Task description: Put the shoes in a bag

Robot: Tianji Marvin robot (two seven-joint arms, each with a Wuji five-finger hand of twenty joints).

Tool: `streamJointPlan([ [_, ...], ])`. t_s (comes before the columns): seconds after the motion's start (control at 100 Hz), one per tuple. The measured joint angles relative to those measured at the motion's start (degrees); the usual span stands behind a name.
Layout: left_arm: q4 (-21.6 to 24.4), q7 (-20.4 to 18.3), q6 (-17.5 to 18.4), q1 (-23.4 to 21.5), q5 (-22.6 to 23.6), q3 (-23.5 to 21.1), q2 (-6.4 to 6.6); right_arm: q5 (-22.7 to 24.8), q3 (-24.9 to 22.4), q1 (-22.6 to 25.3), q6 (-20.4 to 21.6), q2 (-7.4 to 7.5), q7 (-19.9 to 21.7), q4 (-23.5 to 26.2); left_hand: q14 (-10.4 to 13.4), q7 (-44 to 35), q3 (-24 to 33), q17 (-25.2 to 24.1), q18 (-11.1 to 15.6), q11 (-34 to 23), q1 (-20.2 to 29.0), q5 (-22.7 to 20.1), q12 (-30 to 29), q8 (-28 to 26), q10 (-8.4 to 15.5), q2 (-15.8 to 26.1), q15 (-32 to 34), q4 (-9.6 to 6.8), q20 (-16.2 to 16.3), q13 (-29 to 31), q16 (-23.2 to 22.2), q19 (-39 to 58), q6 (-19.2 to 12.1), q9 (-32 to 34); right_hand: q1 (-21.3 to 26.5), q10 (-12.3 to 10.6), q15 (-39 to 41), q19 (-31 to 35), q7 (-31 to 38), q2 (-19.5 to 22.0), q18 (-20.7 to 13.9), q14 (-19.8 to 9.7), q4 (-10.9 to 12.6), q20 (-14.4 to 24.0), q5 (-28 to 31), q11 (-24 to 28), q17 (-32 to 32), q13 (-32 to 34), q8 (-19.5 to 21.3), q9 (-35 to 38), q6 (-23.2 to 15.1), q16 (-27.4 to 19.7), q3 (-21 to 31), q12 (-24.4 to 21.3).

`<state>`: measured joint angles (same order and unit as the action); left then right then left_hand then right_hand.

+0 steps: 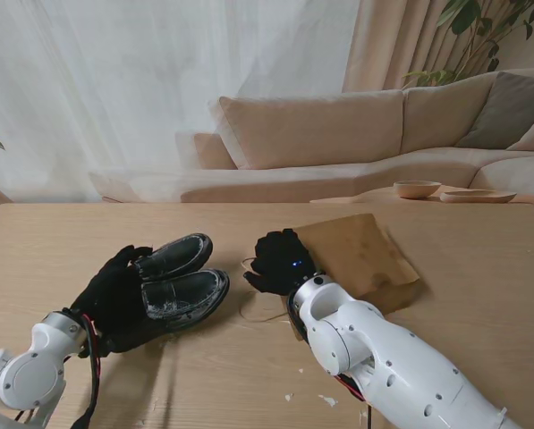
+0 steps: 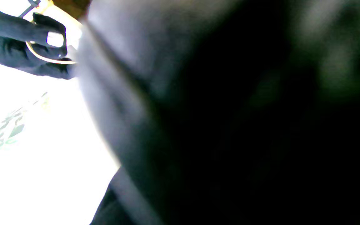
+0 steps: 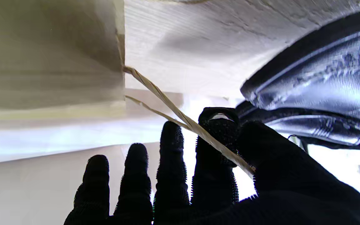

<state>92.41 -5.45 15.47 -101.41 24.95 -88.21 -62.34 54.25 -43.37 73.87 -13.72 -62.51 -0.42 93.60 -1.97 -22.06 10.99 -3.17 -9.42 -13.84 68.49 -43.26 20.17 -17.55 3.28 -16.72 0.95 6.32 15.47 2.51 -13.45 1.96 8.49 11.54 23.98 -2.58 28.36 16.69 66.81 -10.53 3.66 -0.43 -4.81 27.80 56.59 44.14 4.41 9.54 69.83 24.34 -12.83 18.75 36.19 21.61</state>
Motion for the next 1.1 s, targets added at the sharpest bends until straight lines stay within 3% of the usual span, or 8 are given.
streamJointPlan([
  [0.39, 3.3, -1.43, -1.86, -2.1, -1.5, 3.3, 0.29, -2.71, -1.15, 0.34, -2.95, -0.83, -1.86, 2.12, 0.0, 0.0, 0.0, 0.0, 0.0, 0.0, 0.0, 0.0, -0.01, -0.01, 0.0, 0.0, 0.0, 0.0, -0.01, 0.0, 0.0, 0.0, 0.0, 0.0, 1.4, 0.22, 0.07, 0.35, -0.4, 2.01, 0.56, 0.0, 0.55, -0.04, 2.83, 0.51, 0.52, 0.01, -1.41, 2.4, 3.49, -0.02, 0.02, 0.03],
  [0.52, 3.3, -0.69, -1.98, -2.12, -2.31, 5.08, 0.28, -3.43, -1.73, 0.87, -2.99, -1.37, -4.43, 2.5, 0.0, 0.0, 0.0, 0.0, 0.0, 0.0, 0.0, 0.0, -0.01, -0.02, 0.0, 0.0, 0.0, 0.0, -0.01, 0.0, 0.0, 0.0, 0.0, 0.0, 1.41, 0.32, 0.2, 0.53, -0.41, 2.13, 0.57, 0.0, 0.56, -0.05, 3.44, 0.64, 0.56, 0.82, -1.43, 3.6, 3.97, -0.02, 0.12, 0.23],
  [1.07, 4.57, -1.53, -6.3, -0.21, -3.45, 10.46, 0.26, -4.24, -2.6, 2.9, -2.1, -1.87, -6.5, 5.81, -0.01, 0.02, 0.0, 0.0, 0.0, 0.0, 0.16, -0.01, -0.01, -0.02, 0.0, 0.0, 0.0, 0.0, -0.59, 0.0, -0.01, 0.02, 0.01, 0.0, 1.43, 0.35, 0.65, 1.34, -0.14, 2.66, 0.63, 0.01, 0.56, -0.61, 4.17, 0.66, 1.24, 1.52, -1.43, 4.75, 5.05, -0.02, 0.73, 0.29],
  [1.1, 4.74, -1.72, -6.61, -0.06, -3.64, 10.79, 0.27, -4.28, -2.56, 2.93, -1.94, -1.9, -6.68, 5.87, -0.15, 0.03, 0.0, 0.0, 0.0, -0.56, 0.17, -0.01, 0.31, -0.02, 0.0, 0.0, 0.44, 0.0, -0.59, 0.0, -1.91, 0.02, 0.01, 0.0, 1.43, 0.35, 0.65, 1.37, -0.14, 2.66, 0.63, 0.01, 0.56, -0.61, 4.18, 0.66, 1.25, 1.52, -1.43, 4.76, 5.05, -0.02, 0.73, 0.29],
])
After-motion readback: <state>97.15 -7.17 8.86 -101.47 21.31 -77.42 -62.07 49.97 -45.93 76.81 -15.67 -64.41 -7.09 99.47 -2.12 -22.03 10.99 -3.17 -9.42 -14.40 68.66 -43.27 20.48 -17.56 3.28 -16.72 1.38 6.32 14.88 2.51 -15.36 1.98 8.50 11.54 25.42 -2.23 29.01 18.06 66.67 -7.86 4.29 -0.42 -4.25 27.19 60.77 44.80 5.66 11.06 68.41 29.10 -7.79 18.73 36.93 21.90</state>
